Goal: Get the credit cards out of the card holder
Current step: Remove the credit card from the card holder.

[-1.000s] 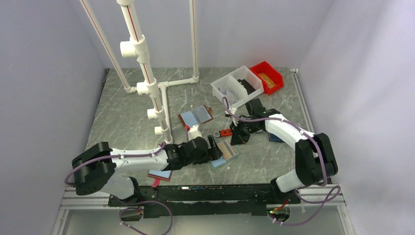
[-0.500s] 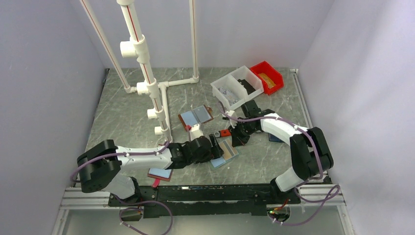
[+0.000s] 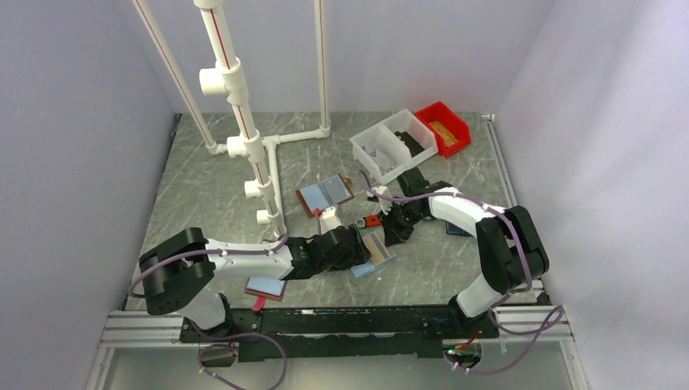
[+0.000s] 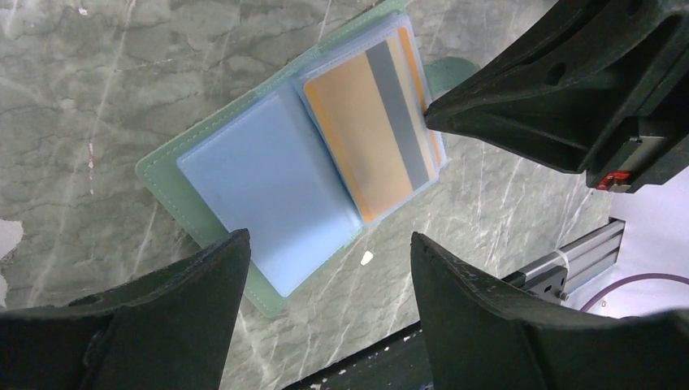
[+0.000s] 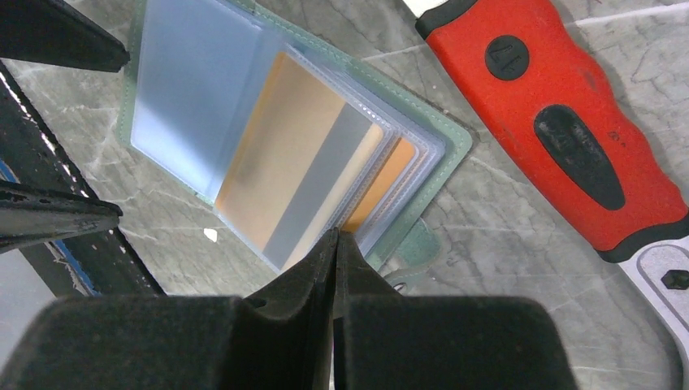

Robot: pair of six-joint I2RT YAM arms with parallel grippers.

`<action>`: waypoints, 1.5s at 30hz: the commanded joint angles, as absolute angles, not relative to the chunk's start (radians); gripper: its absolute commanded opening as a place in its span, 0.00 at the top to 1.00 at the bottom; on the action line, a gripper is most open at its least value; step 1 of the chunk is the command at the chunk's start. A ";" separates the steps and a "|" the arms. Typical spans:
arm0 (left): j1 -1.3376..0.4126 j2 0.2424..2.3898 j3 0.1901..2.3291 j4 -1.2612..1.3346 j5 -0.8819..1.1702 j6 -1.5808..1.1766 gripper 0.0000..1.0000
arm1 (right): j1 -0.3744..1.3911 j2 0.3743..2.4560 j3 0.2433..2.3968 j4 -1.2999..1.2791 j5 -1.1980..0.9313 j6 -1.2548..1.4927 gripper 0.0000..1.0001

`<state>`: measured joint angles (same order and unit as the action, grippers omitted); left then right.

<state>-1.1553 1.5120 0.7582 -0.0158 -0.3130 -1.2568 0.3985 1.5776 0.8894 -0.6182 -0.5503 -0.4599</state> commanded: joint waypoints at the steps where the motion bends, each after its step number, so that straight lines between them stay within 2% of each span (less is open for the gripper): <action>1: -1.160 1.538 0.815 0.003 -0.337 -1.243 0.23 | 0.405 1.587 0.925 -0.604 -0.555 -0.446 0.96; 29: -1.122 1.703 0.893 0.070 -0.270 -1.211 0.23 | 0.407 1.615 0.957 -0.647 -0.678 -0.442 0.96; 45: -1.118 1.724 0.874 0.134 -0.223 -1.194 0.22 | 0.403 1.674 0.994 -0.705 -0.871 -0.452 0.96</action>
<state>-1.1191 1.7123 0.8707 0.0917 -0.2508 -1.2072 0.3958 1.6592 0.9600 -0.6846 -0.7570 -0.4480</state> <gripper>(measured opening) 0.782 0.040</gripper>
